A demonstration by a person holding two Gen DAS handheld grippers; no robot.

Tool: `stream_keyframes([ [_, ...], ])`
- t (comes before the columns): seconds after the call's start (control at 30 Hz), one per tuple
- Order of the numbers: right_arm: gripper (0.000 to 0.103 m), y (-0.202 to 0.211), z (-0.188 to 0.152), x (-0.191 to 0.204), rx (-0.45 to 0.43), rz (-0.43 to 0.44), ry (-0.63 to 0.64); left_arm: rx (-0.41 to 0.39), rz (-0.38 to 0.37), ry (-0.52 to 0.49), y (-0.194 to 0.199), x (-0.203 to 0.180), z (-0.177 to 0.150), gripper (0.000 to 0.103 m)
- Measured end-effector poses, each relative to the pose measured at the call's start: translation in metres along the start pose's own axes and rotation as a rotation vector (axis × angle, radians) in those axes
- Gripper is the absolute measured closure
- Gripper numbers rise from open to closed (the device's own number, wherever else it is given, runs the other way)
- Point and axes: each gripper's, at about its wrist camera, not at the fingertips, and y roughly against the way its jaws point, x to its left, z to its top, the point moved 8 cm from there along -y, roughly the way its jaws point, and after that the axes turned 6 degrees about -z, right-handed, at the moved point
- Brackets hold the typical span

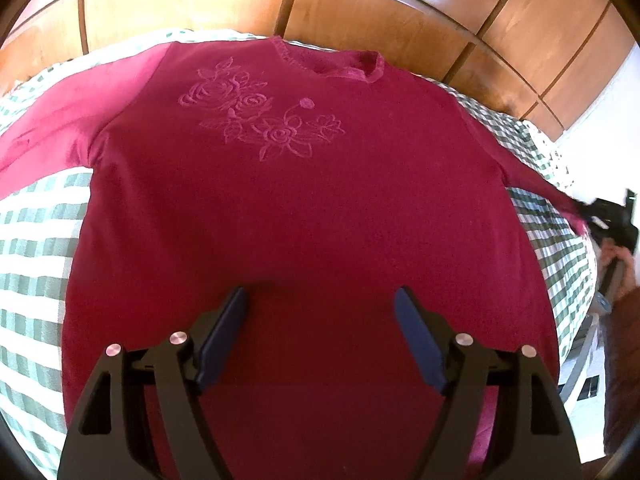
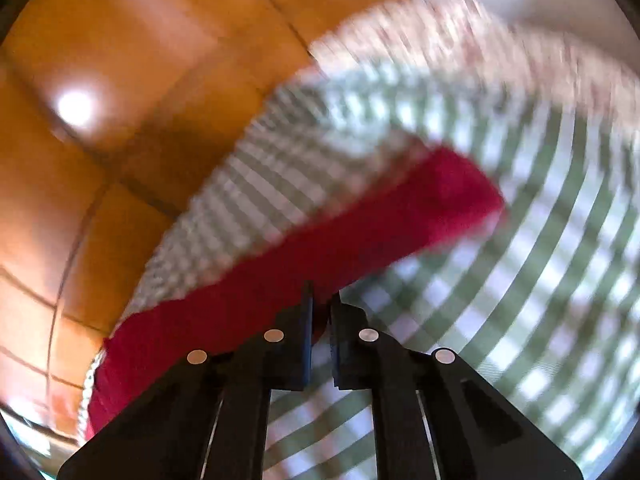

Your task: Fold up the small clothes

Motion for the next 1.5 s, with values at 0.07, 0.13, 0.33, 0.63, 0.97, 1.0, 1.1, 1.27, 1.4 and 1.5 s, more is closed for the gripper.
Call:
stream_keyframes([
  [0.07,0.097,0.003,-0.002,0.001,-0.01,-0.088,0.071,0.002,-0.003,-0.002,-0.001,0.0,0.0,0.027],
  [0.13,0.098,-0.02,-0.017,-0.008,0.061,-0.195,0.116,0.002,-0.002,-0.017,-0.001,-0.001,0.0,0.027],
  [0.33,0.082,-0.047,-0.04,-0.028,0.115,-0.287,0.113,-0.036,0.0,-0.03,0.019,0.008,0.001,0.027],
  [0.63,0.042,0.016,-0.055,0.068,0.025,-0.124,0.258,-0.148,0.084,0.042,0.046,0.061,0.024,0.027],
  [0.97,0.042,-0.021,-0.196,0.253,0.189,0.143,0.603,-0.155,0.251,0.167,0.029,0.124,0.055,0.043],
  [1.0,0.042,-0.03,-0.204,0.254,0.191,0.114,0.625,-0.131,0.326,0.2,0.027,0.143,0.049,0.045],
  [1.1,0.042,-0.051,-0.214,0.24,0.173,0.059,0.649,-0.162,0.272,0.315,0.036,0.168,0.038,0.044],
  [1.27,0.039,-0.052,-0.221,0.235,0.124,0.075,0.665,-0.227,0.306,0.287,0.055,0.152,0.034,0.047],
  [1.4,0.039,-0.039,-0.216,0.233,0.168,0.115,0.624,-0.265,0.272,0.135,0.052,0.103,0.036,0.039],
  [1.5,0.039,-0.017,-0.196,0.215,0.181,0.18,0.499,-0.241,0.23,0.028,0.036,0.071,0.031,0.034],
])
